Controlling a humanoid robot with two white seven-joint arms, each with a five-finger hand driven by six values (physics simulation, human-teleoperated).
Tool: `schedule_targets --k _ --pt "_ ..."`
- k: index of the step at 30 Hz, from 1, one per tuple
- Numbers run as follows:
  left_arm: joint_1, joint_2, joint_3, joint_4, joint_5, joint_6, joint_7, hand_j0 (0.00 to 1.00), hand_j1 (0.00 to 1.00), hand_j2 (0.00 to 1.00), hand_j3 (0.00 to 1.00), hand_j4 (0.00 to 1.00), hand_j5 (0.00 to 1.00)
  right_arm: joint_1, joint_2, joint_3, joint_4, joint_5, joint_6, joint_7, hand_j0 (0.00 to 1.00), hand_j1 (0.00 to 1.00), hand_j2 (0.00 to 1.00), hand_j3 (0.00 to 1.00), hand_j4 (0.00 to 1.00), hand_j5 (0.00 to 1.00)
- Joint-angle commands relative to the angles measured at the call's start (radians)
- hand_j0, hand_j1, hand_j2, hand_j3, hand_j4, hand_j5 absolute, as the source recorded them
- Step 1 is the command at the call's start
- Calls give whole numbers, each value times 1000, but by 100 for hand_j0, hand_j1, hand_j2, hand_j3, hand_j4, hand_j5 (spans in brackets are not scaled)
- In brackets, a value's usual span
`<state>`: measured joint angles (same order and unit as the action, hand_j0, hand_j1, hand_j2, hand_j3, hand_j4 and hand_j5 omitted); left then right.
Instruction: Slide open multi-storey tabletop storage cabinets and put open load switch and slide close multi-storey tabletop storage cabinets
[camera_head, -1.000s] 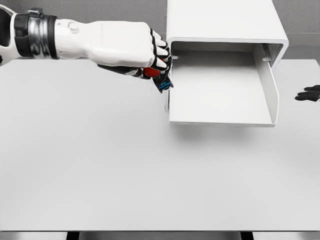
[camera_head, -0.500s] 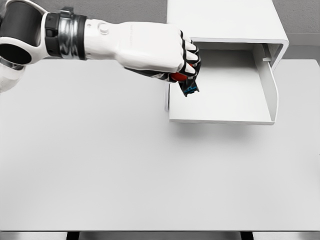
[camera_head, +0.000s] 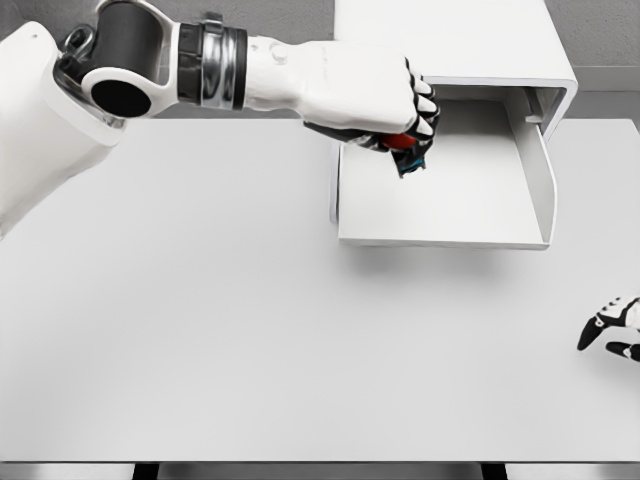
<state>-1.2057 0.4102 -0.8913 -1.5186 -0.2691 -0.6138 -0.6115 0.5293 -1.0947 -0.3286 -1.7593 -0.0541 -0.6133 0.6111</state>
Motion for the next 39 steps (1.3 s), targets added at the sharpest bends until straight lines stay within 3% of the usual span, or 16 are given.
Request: schedule_targets --k 1,5,11,18,20,21,23,25,27,28,30,31,32,34,36,39 --pt "0 -16 0 15 -7 3 1 42 42 42 42 42 42 -3 -11 19 0 -6 2 0 54 54 54 54 54 54" --pt "2 -18 2 34 -4 3 1 57 57 57 57 57 57 -60 -31 19 0 -7 2 0 59 59 59 59 59 59" --pt "0 -61 2 118 -5 3 1 86 86 86 86 86 86 -60 -30 19 -2 -10 2 0 60 60 60 60 60 60" --pt "2 -80 0 114 -4 3 1 98 98 98 98 98 98 -68 -31 43 -2 -10 2 0 60 60 60 60 60 60" --pt "2 -58 2 75 5 3 1 100 100 100 100 100 100 -86 -31 48 -2 -10 2 0 60 60 60 60 60 60" --pt "0 -21 3 22 27 3 1 100 100 100 100 100 100 -97 -45 49 -2 -10 2 0 60 60 60 60 60 60" --pt "0 135 8 -110 192 3 1 100 100 100 100 100 100 -120 -50 57 -2 -10 2 0 60 60 60 60 60 60" --pt "3 297 9 -117 332 3 1 100 100 100 100 100 100 -135 -54 71 -2 -10 2 0 60 60 60 60 60 60" --pt "28 484 11 -109 346 3 1 100 100 100 100 100 100 -172 -65 117 -2 -10 2 0 60 60 60 60 60 60" --pt "77 587 14 -94 354 3 1 100 100 100 100 100 100 -201 -67 148 -2 -9 2 0 59 59 59 59 59 59" --pt "130 686 15 27 370 3 1 100 100 100 100 100 100 -239 -68 187 -2 -9 2 0 59 59 59 59 59 59" --pt "143 688 12 138 369 3 1 100 100 100 100 100 100 -253 -70 206 -2 -9 2 0 59 59 59 59 59 59" --pt "175 677 11 158 369 3 1 100 100 100 100 100 100 -262 -70 214 -2 -9 2 0 59 59 59 59 59 59" --pt "193 592 2 135 355 3 1 100 100 100 100 100 100 -269 -71 215 -2 -9 2 0 59 59 59 59 59 59" --pt "235 582 2 135 323 3 1 100 100 100 100 100 100 -276 -74 217 -2 -9 2 0 59 59 59 59 59 59" --pt "236 585 3 137 321 3 1 100 100 100 100 100 100 -324 -74 261 -2 -9 2 0 59 59 59 59 59 59"
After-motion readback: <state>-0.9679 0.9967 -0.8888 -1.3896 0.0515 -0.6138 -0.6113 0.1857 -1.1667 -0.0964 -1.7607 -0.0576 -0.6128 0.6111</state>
